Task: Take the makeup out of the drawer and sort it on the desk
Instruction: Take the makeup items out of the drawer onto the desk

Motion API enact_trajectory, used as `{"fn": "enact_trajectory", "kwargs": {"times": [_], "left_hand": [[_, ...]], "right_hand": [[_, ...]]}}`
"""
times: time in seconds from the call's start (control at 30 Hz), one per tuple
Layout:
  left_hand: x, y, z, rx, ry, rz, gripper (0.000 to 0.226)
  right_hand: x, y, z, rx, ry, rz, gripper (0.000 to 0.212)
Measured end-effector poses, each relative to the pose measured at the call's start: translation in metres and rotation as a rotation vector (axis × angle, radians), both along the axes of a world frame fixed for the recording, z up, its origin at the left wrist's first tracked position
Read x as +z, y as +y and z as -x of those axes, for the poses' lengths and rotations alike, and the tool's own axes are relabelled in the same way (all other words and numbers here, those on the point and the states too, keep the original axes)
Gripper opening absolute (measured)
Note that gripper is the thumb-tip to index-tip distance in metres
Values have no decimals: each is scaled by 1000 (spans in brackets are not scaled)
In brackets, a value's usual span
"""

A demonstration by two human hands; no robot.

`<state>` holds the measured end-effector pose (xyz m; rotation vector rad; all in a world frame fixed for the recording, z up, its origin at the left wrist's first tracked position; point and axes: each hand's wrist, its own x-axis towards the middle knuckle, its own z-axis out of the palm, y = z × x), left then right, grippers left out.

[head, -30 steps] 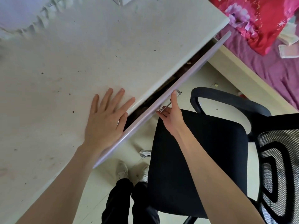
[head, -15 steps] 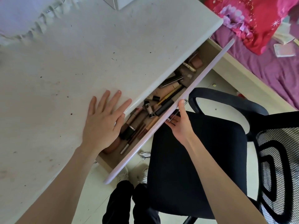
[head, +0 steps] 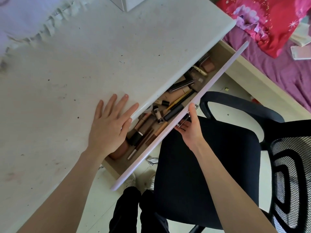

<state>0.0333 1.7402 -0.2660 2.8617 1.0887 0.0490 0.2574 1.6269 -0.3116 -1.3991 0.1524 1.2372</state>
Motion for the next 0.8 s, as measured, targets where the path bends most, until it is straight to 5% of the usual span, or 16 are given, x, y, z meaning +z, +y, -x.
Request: {"fn": "enact_trajectory", "kwargs": {"times": [0.5, 0.8], "left_hand": [[1, -2, -2, 10, 0, -4, 45], [2, -2, -4, -1, 16, -30, 46]], "right_hand": [[-5, -4, -1, 8, -75, 40, 58], [9, 8, 12, 190, -255, 178, 77]]}}
